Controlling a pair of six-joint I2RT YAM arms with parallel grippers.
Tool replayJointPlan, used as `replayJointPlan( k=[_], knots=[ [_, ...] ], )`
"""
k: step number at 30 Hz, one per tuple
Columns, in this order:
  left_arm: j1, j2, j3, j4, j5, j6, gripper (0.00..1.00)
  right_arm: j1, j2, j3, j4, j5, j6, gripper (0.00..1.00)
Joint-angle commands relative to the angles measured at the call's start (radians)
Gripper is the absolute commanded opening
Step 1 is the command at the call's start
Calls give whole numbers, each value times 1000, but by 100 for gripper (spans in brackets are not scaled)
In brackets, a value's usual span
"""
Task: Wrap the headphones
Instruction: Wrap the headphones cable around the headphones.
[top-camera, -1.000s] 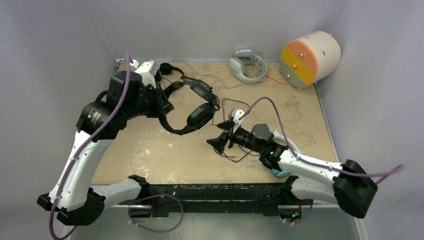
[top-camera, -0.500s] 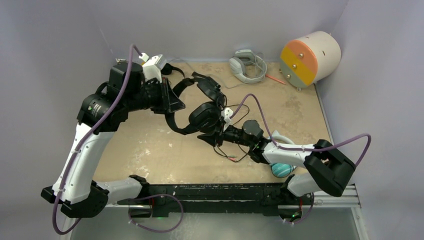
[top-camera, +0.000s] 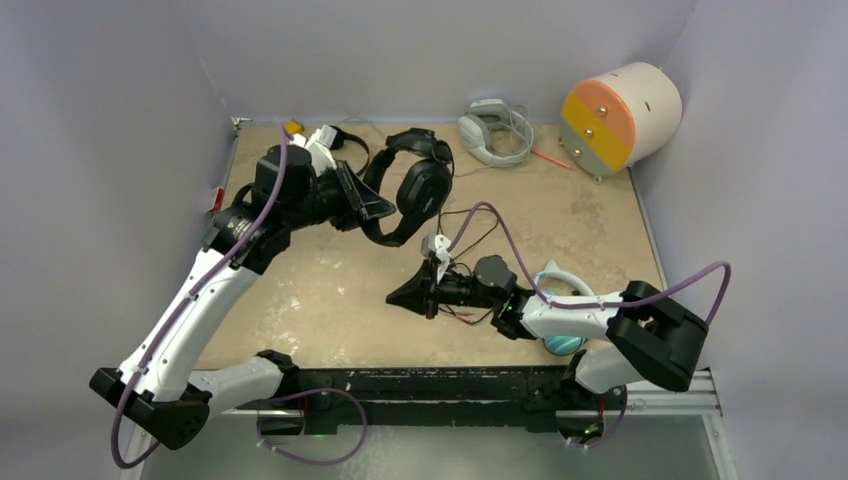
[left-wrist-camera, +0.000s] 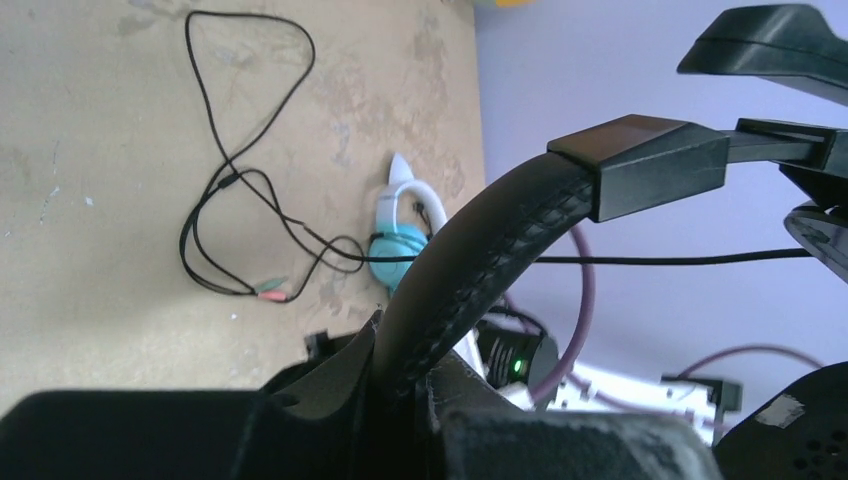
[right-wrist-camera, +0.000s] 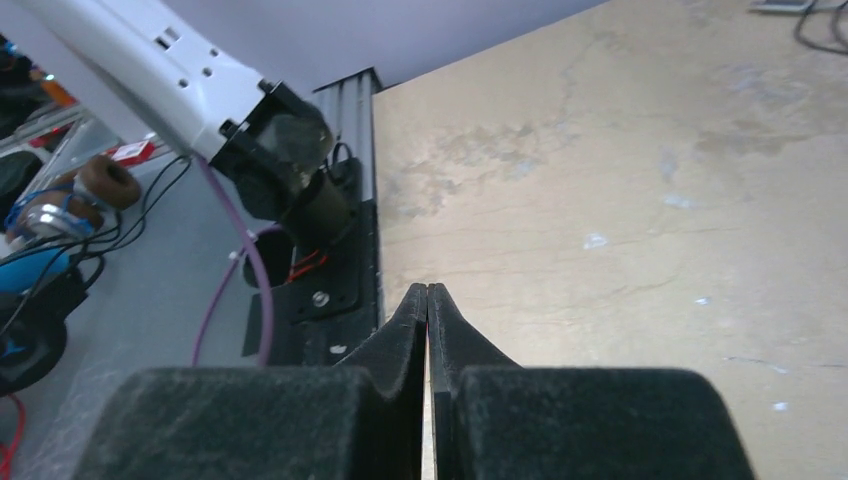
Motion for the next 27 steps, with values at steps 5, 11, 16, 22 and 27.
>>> replayJointPlan(
  k=[5, 11, 16, 22, 27],
  knots=[
    [0, -25, -7, 125, -235, -156, 0, 72, -2, 88, -146, 21, 39, 0],
    [0, -33, -7, 113, -299, -116, 0, 91, -42, 113, -270, 82, 2, 22],
    [0, -68, 26, 11, -385, -84, 0, 91, -178, 91, -421, 135, -89, 34],
    [0, -91, 23, -106, -409, -109, 0, 63, -346, 94, -605, 264, -176, 49],
    [0, -108, 19, -148, -398, -91, 0, -106, -421, 101, -659, 193, -148, 68]
  ],
)
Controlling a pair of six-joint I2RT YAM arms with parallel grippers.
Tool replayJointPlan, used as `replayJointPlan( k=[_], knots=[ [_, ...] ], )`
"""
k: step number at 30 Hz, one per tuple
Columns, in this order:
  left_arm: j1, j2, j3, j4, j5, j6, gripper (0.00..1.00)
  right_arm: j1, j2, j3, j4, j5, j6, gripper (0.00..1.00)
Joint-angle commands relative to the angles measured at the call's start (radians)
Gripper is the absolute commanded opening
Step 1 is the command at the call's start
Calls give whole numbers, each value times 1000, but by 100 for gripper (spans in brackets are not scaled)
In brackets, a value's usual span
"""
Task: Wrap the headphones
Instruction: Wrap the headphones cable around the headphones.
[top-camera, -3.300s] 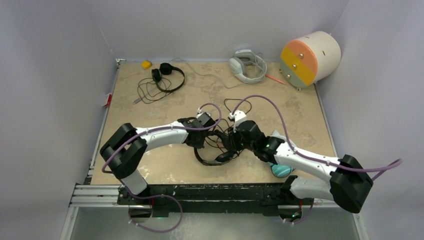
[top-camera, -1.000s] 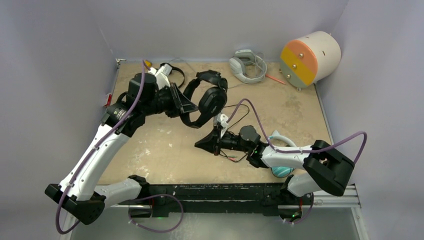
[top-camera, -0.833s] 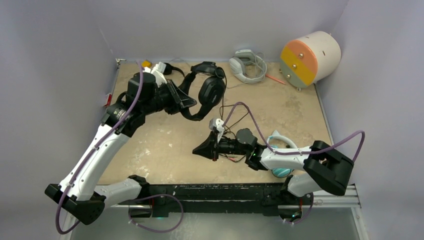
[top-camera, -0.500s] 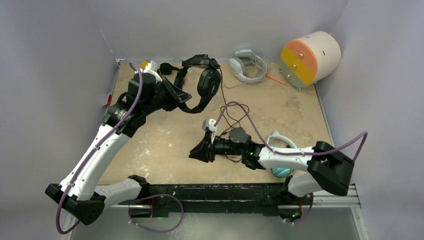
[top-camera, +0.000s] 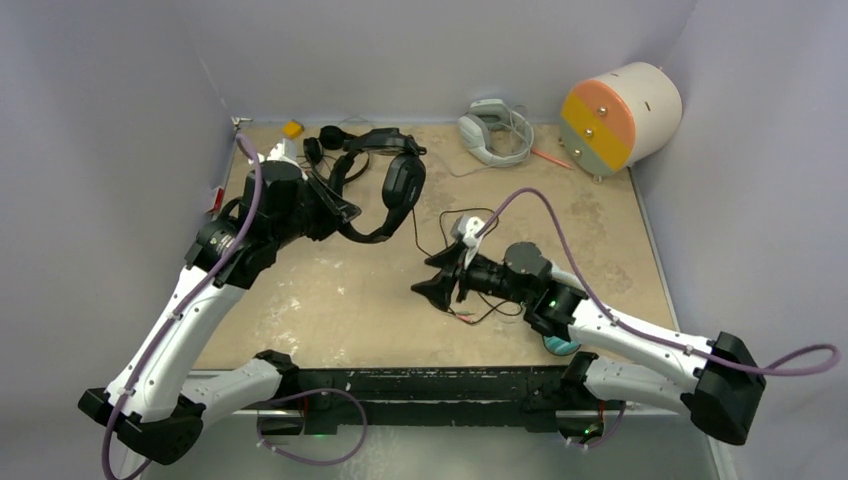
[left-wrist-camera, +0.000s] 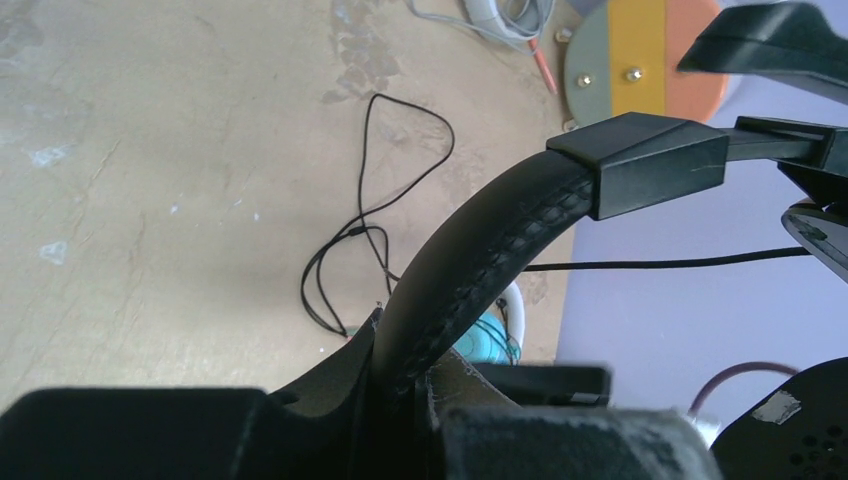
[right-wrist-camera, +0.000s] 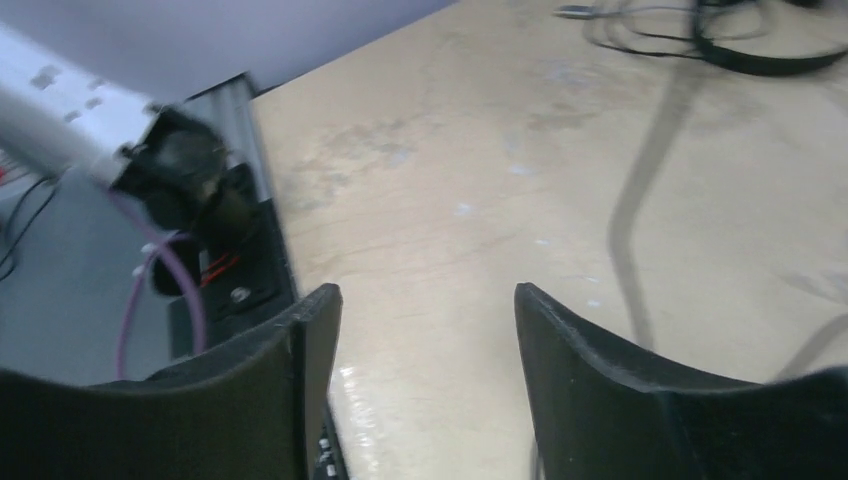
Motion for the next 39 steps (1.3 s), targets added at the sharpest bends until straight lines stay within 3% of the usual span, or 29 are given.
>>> replayJointPlan(
  k=[1, 5, 9, 14, 20, 24, 27, 32, 39],
  knots=[
    [0, -30, 39, -21, -5, 3, 0, -136, -53, 8, -58, 10, -8, 75],
    [0, -40, 46, -50, 23, 11, 0, -161, -10, 17, -6, 57, -47, 93],
    [0, -43, 54, -64, 88, 10, 0, -181, 88, 42, 71, 80, -47, 96],
    [1, -43, 74, -90, 123, 12, 0, -196, 217, 85, 185, -15, -21, 85],
    [0, -31, 67, -83, 224, 2, 0, -195, 372, 149, 257, -68, 2, 62],
    [0, -31, 55, -49, 285, -1, 0, -194, 431, 157, 270, -76, 12, 30],
    [0, -33, 37, -21, 273, -10, 0, -185, 437, 153, 267, -118, 24, 11],
    [0, -42, -50, 144, 329, -56, 0, -95, 448, 148, 241, -88, 53, 0],
    [0, -5, -108, 277, 323, -73, 0, 24, 461, 159, 208, -67, 100, 0]
  ],
)
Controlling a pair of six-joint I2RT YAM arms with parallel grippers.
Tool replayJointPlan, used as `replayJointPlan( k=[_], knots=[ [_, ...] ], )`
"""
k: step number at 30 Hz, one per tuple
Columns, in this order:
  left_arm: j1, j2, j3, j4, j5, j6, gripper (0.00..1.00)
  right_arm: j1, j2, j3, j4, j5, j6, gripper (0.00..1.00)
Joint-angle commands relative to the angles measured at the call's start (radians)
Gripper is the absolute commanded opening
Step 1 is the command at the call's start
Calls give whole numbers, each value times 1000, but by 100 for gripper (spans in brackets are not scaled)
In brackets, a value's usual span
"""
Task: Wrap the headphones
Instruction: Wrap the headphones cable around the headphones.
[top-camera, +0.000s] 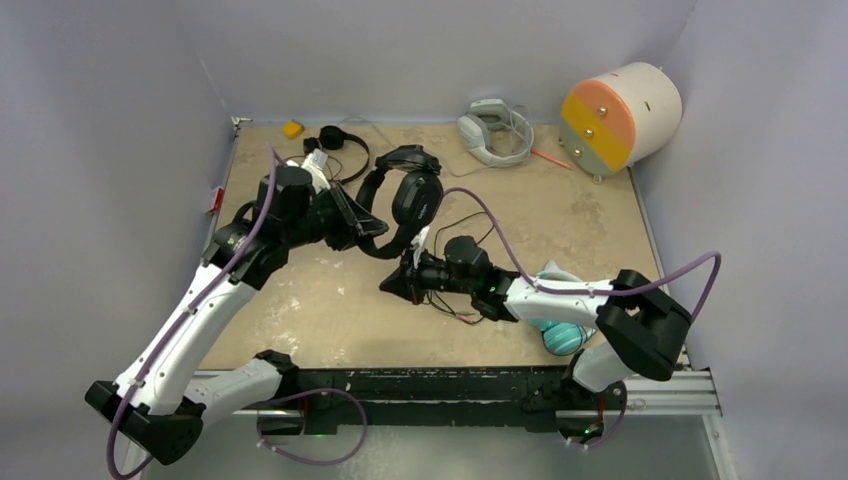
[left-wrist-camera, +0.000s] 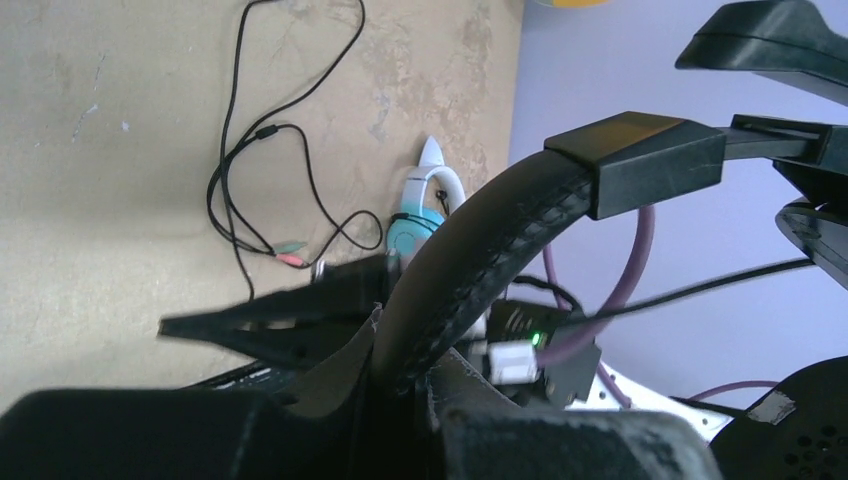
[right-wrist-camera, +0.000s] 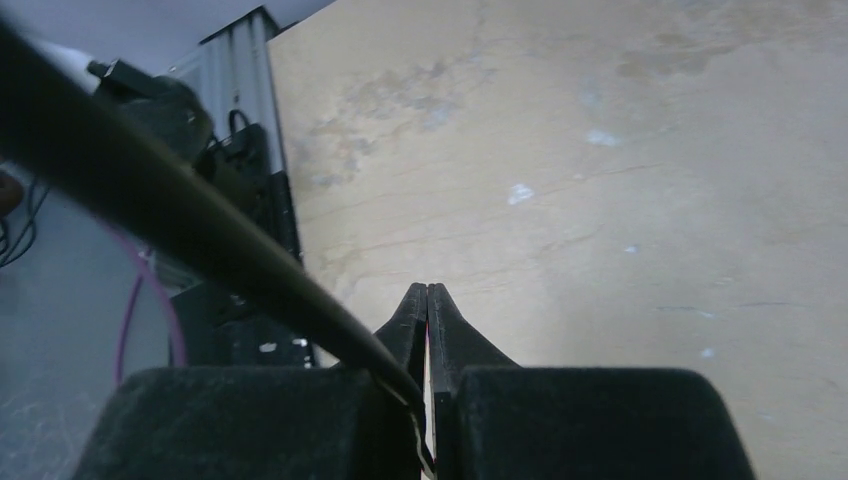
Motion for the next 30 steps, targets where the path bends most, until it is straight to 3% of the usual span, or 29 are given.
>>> replayJointPlan(
  k=[1, 10, 22, 30],
  knots=[
    [0, 6, -2, 187, -23, -18, 0, 47, -8, 28, -1, 8, 54, 1],
    [0, -50, -20, 180, -489, 49, 0, 135, -71, -1, -36, 52, 148, 8],
    [-1, 13, -3, 93, -799, 93, 0, 215, -91, 93, -220, 142, 135, 4],
    [-2, 116, 0, -19, -1030, 265, 0, 217, -218, 187, -531, 306, 83, 4]
  ],
)
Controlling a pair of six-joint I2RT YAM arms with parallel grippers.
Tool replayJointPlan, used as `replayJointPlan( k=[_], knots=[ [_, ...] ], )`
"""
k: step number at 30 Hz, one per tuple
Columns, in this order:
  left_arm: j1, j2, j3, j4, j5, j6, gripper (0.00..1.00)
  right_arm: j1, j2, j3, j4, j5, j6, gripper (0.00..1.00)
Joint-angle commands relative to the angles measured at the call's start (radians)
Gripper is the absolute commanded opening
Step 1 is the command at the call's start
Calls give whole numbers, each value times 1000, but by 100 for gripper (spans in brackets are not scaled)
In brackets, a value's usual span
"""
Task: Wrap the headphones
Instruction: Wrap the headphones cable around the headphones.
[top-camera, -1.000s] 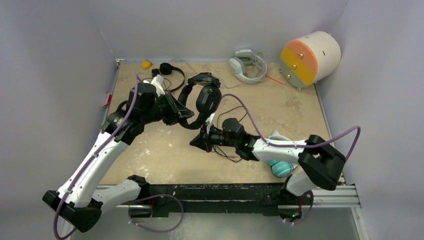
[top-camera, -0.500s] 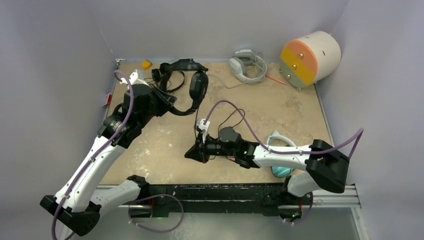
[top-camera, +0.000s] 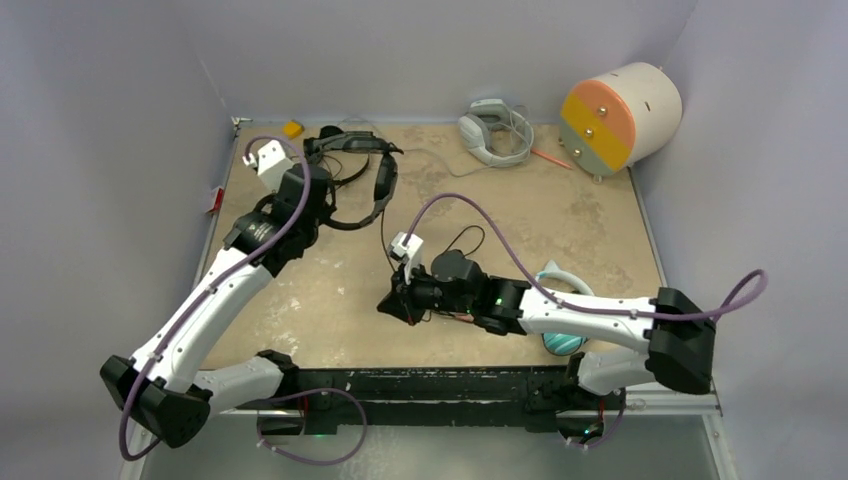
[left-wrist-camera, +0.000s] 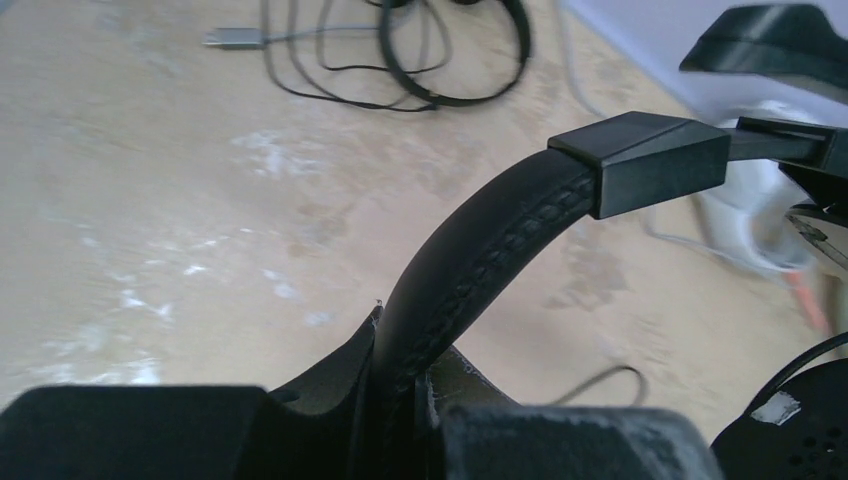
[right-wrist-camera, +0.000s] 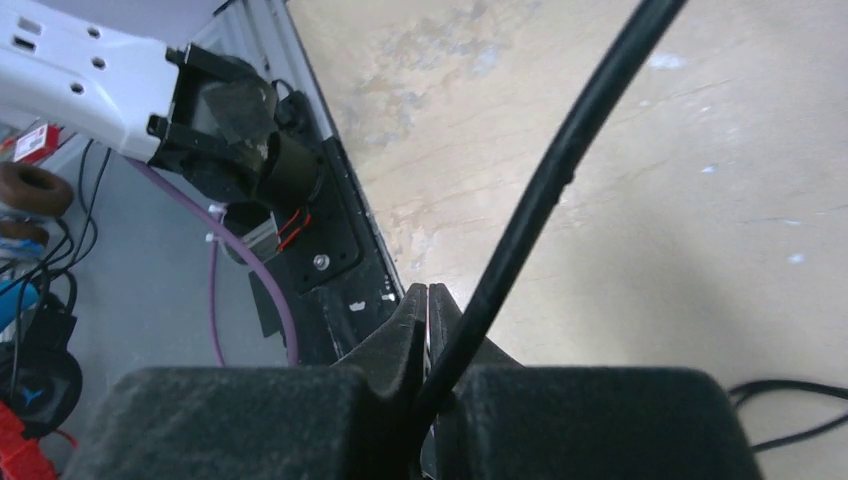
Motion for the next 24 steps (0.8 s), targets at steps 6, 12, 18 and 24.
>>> replayJointPlan(
  k=[6, 12, 18, 24],
  knots=[
    [-3, 141, 44, -64, -102, 239, 0, 3, -185, 213, -411, 145, -135, 1],
    [-3, 164, 14, -37, 28, 384, 0, 1, -194, 365, -588, 210, -248, 0],
    [1, 131, 23, -53, 133, 315, 0, -5, -160, 439, -692, 219, -287, 0],
    [16, 78, 60, -20, 337, 262, 0, -16, -224, 299, -628, 241, -248, 1]
  ],
)
